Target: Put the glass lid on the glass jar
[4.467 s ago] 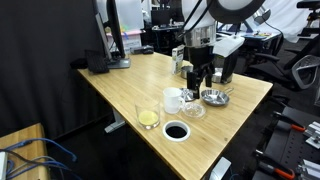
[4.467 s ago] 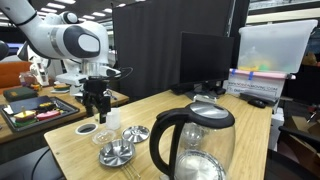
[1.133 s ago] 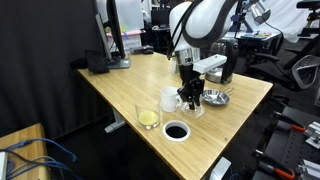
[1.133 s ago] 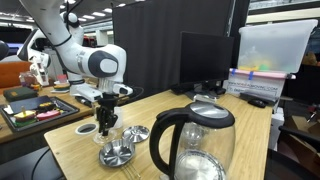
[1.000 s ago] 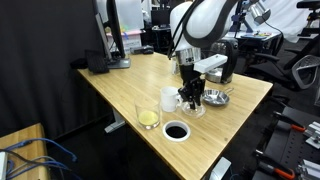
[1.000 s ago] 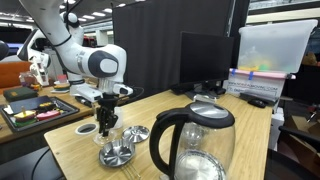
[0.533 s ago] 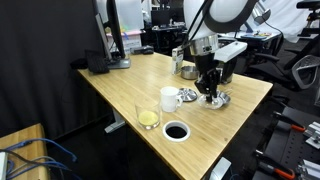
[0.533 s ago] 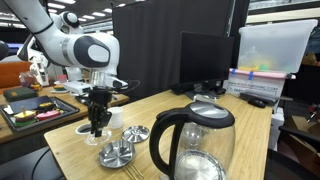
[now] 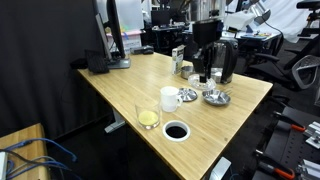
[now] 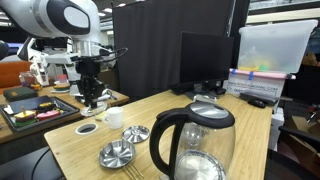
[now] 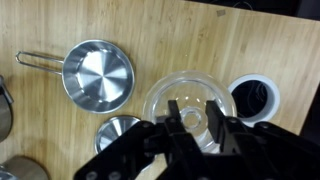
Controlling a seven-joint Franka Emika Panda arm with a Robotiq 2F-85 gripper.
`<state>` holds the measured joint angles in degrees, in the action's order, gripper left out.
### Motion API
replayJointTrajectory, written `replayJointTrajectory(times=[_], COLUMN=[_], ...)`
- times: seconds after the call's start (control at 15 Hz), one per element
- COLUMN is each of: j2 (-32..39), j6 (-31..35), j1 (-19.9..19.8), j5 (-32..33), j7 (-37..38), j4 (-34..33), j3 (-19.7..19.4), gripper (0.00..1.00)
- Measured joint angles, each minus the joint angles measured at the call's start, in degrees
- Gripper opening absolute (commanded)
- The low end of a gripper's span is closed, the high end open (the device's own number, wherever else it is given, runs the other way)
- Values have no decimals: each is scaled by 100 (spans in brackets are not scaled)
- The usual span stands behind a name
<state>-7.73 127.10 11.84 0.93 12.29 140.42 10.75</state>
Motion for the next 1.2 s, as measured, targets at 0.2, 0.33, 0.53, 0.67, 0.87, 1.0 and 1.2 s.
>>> replayJointTrajectory(times=[0.2,0.33,0.53,0.67,0.87,1.0,1.2], j2=[-117,-44,263,358,329,329,333], j6=[1,1,2,2,2,2,2], j1=[188,274,362,372,365,366,366], j5=[12,103,347,355,355,355,355], j7=[0,5,20,29,29,29,29], j4=[-282,-515,-899,-948,-934,-933,-933], j3=[262,421,610,625,608,610,610], gripper=[8,8,32,32,32,32,8])
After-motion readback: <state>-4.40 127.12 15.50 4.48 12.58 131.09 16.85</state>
